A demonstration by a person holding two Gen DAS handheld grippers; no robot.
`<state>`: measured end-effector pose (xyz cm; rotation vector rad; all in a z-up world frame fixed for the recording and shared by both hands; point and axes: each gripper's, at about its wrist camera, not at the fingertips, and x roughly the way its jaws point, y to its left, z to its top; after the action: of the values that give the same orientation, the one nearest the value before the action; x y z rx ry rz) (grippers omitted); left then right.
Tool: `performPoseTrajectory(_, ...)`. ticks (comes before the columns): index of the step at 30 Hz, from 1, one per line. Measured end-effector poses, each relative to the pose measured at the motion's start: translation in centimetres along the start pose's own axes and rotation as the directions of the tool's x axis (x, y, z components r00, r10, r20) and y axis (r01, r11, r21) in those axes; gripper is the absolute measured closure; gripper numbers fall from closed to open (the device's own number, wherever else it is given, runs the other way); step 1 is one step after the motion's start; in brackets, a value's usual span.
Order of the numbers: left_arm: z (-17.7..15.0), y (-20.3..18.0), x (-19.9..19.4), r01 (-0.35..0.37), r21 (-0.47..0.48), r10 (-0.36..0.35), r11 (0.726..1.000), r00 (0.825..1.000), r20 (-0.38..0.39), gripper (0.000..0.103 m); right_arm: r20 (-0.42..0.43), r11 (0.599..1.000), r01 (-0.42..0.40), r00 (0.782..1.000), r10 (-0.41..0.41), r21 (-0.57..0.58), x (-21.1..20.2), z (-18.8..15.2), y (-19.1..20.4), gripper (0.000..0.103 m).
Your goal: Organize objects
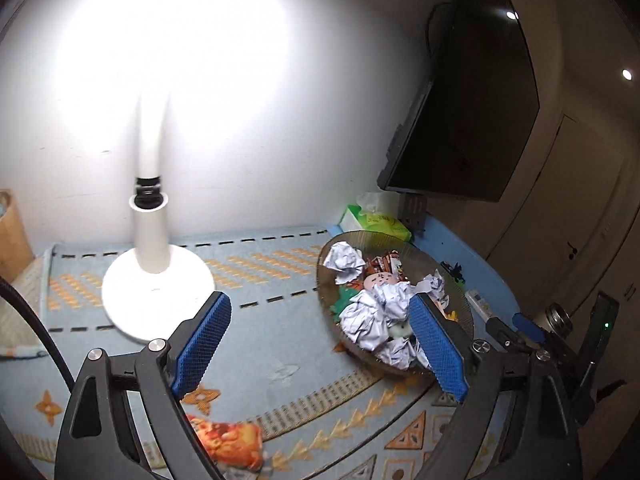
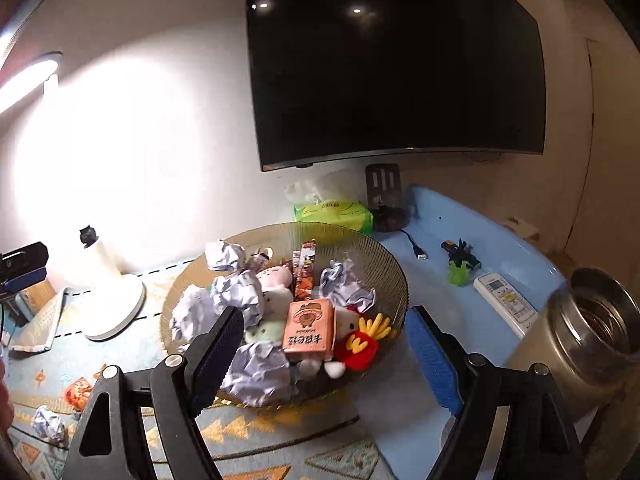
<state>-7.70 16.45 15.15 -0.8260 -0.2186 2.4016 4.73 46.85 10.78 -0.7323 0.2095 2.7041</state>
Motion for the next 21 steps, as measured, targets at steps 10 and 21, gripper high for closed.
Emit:
performPoseTrajectory(10,-11.8,11.7,-9.7,-0.285,-0.199,0.274,0.938,0.958,-0.082,0.001,-0.099,0.943,-0.304,0.951,0.292,-0.136,-3.1,-5.0,10.5,0.010)
performPoseTrajectory(21,-18.2,15.3,-8.8,-0.466,-0.160,0.433,0.870,0.878,-0.202,0.001,-0.350,0.885,-0.424,0.872,0.342,-0.192,2.5,-13.4,17.7,0.010)
